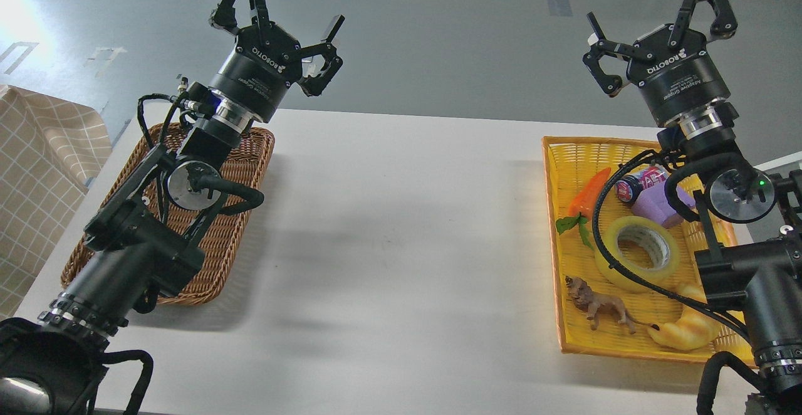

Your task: Place and transfer tape with both arms

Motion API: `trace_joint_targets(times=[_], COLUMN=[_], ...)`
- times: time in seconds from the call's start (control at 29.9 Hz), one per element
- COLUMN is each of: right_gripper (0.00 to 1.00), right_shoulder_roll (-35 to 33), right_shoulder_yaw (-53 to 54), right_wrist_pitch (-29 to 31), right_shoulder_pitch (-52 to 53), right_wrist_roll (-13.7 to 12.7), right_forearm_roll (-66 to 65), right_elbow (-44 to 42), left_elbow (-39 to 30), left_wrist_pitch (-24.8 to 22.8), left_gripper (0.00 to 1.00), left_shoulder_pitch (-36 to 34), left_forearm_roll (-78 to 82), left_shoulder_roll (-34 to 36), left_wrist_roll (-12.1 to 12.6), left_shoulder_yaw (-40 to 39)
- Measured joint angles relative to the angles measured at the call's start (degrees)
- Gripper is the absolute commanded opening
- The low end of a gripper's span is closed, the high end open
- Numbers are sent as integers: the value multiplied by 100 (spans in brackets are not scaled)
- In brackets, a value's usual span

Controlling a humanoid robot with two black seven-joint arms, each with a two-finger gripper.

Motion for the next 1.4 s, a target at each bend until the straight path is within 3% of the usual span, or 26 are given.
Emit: trace_joint_targets(times=[1.4], right_gripper=[100], right_shoulder_roll=[-10], right_shoulder_yaw=[0], right_wrist_pitch=[0], right_shoulder_pitch=[49], right_wrist_roll=[0], right_forearm_roll=[0], right_elbow=[-13], left_elbow=[0], left_wrist_pitch=[0], left_gripper=[98], left_shoulder_pitch=[-25], left_forearm_roll=[-70], left_shoulder_roll=[-26], left_wrist_roll=[-10], left_shoulder_yaw=[-6])
